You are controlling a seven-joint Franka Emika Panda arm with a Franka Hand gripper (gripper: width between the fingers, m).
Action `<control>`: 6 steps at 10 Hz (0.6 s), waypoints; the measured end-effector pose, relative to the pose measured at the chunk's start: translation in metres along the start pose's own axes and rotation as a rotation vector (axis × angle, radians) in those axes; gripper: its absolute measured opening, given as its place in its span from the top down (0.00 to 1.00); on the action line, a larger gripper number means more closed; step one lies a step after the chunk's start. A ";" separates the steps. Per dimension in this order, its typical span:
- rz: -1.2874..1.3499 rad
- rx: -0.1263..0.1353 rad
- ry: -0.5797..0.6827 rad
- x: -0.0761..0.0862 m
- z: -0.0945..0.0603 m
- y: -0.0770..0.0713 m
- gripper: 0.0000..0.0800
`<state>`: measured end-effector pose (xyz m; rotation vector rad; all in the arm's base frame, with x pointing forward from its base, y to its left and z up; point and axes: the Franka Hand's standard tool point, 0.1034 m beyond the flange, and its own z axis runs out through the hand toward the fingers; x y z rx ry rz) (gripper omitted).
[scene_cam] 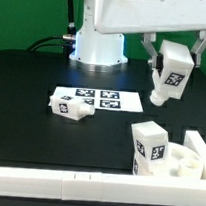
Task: Assemble stool
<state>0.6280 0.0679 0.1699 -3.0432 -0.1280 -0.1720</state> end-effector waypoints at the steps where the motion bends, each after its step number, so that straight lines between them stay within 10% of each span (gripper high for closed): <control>1: 0.008 -0.018 0.128 0.008 0.000 0.009 0.60; 3: 0.037 -0.016 0.173 0.003 0.006 0.010 0.60; 5: 0.221 0.120 0.196 -0.003 0.019 -0.001 0.60; 6: 0.260 0.143 0.186 -0.004 0.025 -0.022 0.60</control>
Offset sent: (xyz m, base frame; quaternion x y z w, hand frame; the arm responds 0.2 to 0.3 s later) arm -0.0208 0.0496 -0.0201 0.2597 0.0298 0.2384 0.9353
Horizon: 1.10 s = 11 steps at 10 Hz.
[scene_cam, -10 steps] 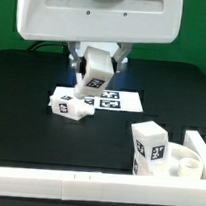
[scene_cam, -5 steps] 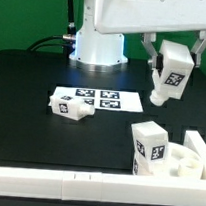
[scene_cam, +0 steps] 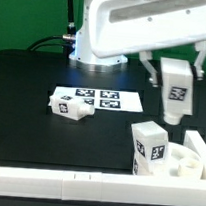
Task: Assemble stool
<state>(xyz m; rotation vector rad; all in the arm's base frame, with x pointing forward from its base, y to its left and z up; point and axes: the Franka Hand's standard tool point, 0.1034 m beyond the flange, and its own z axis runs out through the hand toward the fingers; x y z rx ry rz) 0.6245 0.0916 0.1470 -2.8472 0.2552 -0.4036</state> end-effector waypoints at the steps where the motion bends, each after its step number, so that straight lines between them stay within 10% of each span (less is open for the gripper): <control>1: 0.026 0.010 -0.032 -0.007 0.005 -0.022 0.60; 11: 0.050 -0.006 0.111 0.005 0.018 -0.019 0.60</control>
Offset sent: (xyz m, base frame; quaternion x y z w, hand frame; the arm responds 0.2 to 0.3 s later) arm 0.0000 0.0000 0.0000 0.0000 0.0000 0.0000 1.0000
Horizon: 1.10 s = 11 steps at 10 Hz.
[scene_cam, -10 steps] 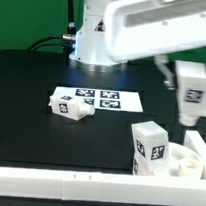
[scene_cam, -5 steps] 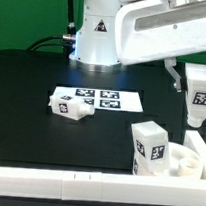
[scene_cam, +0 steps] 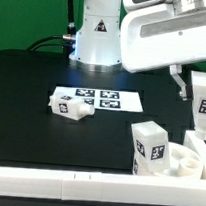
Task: Assemble stool
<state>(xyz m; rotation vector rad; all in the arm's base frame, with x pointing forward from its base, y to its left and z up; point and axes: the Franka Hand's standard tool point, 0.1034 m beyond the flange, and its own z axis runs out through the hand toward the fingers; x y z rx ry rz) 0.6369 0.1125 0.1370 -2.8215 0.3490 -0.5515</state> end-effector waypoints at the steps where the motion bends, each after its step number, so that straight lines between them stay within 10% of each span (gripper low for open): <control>1: 0.001 -0.001 -0.002 -0.001 0.001 0.001 0.60; 11: 0.001 -0.039 0.022 -0.019 0.040 0.020 0.60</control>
Offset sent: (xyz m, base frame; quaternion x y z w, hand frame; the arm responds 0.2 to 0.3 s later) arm 0.0008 0.0050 -0.0218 0.0009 0.0166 0.0177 0.9997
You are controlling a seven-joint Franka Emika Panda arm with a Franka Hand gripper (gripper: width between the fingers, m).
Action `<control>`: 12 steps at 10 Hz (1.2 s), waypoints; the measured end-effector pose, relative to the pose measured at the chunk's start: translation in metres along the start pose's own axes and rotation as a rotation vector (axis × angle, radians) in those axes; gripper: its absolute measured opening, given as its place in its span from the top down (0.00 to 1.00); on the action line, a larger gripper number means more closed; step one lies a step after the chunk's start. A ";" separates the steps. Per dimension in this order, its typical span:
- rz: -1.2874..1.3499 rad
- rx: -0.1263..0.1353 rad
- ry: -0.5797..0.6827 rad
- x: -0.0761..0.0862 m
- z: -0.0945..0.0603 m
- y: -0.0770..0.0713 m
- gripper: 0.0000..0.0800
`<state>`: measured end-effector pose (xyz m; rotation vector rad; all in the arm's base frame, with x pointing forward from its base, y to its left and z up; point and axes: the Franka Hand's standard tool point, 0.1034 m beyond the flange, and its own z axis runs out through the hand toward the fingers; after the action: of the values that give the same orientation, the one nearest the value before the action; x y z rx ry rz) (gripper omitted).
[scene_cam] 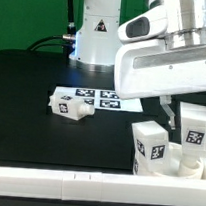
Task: Assemble stool
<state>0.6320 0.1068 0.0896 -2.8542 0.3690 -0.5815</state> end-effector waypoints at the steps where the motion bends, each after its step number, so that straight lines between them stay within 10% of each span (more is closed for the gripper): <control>1: 0.001 -0.004 -0.001 -0.002 0.004 0.003 0.60; 12: -0.005 -0.015 0.065 -0.002 0.009 0.004 0.51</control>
Offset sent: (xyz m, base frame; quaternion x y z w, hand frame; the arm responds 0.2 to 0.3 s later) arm 0.0082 0.0038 -0.0121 -0.0005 0.0283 0.0095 0.9996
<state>0.6333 0.1045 0.0800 -2.8567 0.3778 -0.6772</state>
